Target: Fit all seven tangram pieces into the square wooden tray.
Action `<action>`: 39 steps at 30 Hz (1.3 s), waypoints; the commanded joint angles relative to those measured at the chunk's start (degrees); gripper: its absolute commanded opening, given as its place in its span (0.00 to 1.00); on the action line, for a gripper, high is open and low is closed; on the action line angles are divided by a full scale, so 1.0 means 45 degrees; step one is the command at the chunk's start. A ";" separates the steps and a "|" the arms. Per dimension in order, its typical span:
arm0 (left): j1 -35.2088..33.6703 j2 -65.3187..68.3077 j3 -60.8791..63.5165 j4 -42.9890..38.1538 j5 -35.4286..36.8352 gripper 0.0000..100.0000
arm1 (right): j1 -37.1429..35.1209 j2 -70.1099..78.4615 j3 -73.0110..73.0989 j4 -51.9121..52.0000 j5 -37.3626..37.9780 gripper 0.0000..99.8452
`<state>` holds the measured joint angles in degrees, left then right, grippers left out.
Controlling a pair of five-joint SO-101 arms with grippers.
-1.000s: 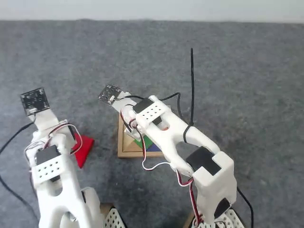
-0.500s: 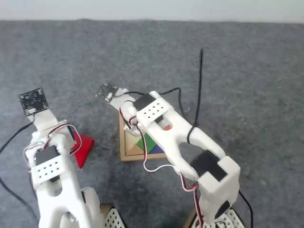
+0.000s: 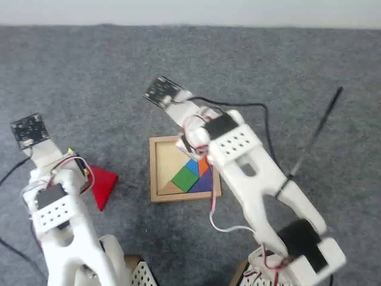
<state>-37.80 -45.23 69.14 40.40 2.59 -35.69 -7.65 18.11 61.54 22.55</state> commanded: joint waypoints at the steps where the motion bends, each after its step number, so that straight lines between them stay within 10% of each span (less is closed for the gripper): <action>1: -0.0137 0.1641 -0.2335 0.2188 -0.1973 0.13 | 0.0400 -0.2120 0.1797 -0.0147 0.0098 0.01; 28: -0.1035 0.6466 -0.3800 0.1172 -0.8889 0.27 | 0.0850 -0.2647 0.3477 -0.1280 -0.0762 0.01; 39: -0.0840 1.1233 -0.5597 -0.1035 -0.9104 0.27 | 0.0850 -0.2647 0.3477 -0.1260 -0.0742 0.01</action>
<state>-42.55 -2.77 49.27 38.20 -37.58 -32.53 -17.05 34.20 56.26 19.74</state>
